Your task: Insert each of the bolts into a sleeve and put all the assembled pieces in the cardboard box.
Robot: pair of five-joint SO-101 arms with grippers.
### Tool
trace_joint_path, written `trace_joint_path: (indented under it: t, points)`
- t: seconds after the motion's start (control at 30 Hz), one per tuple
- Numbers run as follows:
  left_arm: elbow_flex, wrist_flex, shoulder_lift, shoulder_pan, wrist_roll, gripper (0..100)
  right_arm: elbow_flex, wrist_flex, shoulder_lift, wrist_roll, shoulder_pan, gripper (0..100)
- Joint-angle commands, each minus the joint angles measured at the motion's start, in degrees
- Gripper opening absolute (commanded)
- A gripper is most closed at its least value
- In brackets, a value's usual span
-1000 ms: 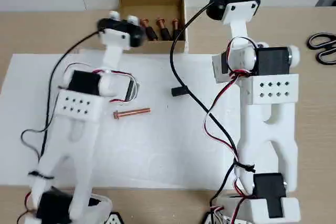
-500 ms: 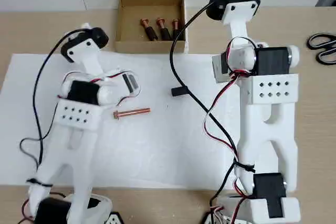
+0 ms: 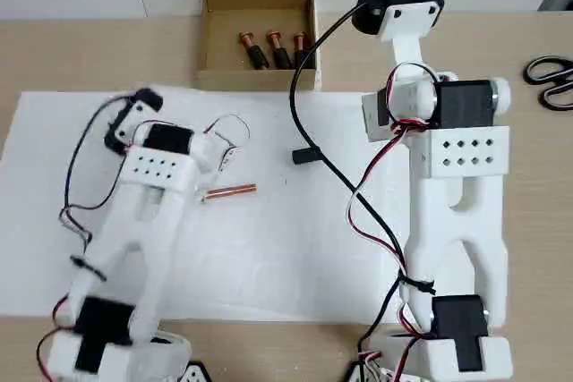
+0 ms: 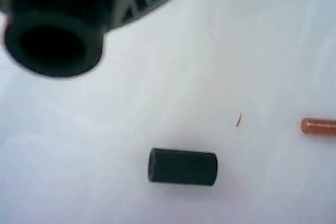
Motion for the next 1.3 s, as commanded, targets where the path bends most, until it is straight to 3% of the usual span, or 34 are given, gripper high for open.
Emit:
trace_joint_path:
  t: [0.0,0.43,0.73,0.93,1.07,1.17,1.27]
  points:
    - [-0.7,-1.5,4.3,0.0,3.0,14,-2.0,0.3,-2.9,0.6,0.0,0.4]
    - [-0.6,-3.9,11.3,-0.3,8.7,14,-2.0,0.3,-2.9,0.6,0.0,0.4]
    - [-0.5,-5.5,16.2,-4.7,8.9,14,-2.0,0.1,-2.5,0.6,0.0,0.4]
    - [-0.7,-5.5,17.8,-4.4,8.9,0,-2.0,0.0,-2.5,0.6,0.0,0.4]
    - [-0.8,-5.5,17.7,-4.3,8.4,1,-2.0,0.0,-2.5,0.6,0.0,0.4]
    - [-3.2,-3.9,17.6,-4.0,8.4,1,-2.0,0.0,-2.5,0.6,0.0,0.5]
    - [-10.2,4.4,16.9,-2.5,4.7,1,-2.0,0.0,-2.5,0.6,0.0,0.5]
